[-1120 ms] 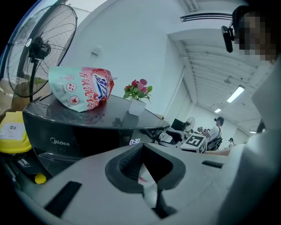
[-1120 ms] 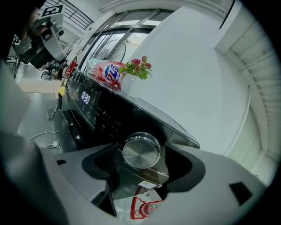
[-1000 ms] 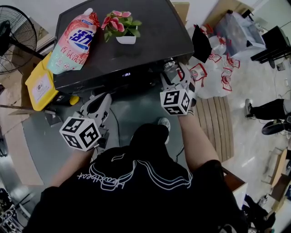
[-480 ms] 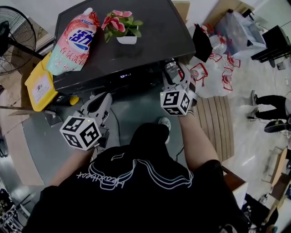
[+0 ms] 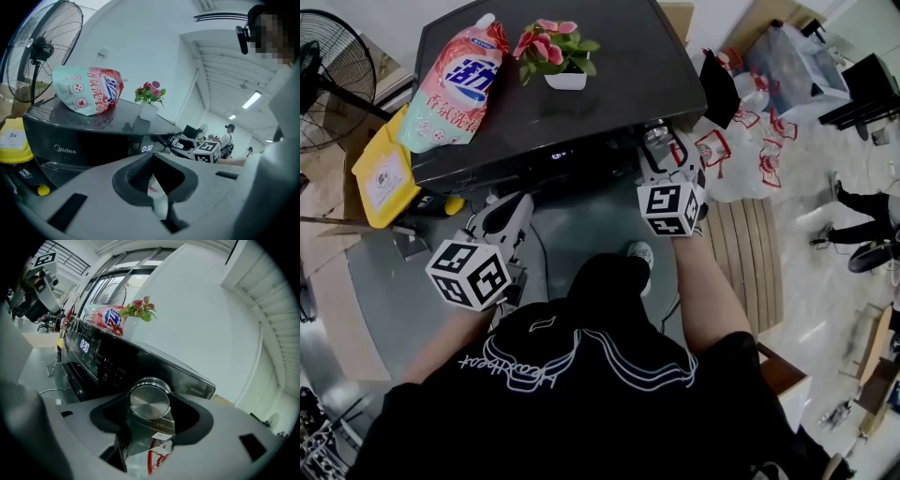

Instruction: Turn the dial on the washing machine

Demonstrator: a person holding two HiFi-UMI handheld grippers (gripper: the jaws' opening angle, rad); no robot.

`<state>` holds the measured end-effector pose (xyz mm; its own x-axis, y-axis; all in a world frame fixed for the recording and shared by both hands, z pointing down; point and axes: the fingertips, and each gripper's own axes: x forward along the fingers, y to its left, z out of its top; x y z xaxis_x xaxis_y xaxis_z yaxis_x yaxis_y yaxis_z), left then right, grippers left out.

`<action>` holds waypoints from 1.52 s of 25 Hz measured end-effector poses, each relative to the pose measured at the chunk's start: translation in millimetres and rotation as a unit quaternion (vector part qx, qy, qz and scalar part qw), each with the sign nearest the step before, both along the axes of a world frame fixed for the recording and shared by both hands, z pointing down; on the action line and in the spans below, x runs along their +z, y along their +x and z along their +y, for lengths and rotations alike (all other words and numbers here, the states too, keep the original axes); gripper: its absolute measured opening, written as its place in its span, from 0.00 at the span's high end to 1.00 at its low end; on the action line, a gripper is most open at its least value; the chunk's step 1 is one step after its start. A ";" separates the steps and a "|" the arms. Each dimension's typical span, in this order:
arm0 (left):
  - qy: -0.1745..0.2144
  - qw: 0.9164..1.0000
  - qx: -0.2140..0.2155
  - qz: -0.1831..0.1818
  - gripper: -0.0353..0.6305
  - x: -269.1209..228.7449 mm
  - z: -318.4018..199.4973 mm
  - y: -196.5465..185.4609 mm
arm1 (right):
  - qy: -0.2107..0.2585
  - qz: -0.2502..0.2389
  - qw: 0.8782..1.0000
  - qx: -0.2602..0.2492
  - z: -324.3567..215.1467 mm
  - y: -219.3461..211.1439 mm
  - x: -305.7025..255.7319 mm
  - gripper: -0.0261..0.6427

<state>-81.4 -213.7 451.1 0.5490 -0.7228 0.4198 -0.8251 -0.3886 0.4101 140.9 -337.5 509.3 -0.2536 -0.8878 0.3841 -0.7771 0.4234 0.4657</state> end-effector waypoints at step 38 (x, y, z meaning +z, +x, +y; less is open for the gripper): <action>0.004 1.000 -0.020 -0.001 0.94 -4.2 8.6 -12.7 | -0.157 -0.426 0.889 0.055 -3.7 11.3 2.4 0.54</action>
<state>-94.1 -205.1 446.9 0.5195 -0.7467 0.4155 -0.8405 -0.3589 0.4058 152.2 -341.3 511.7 -0.4892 -0.8080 0.3282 -0.8361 0.3274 -0.4402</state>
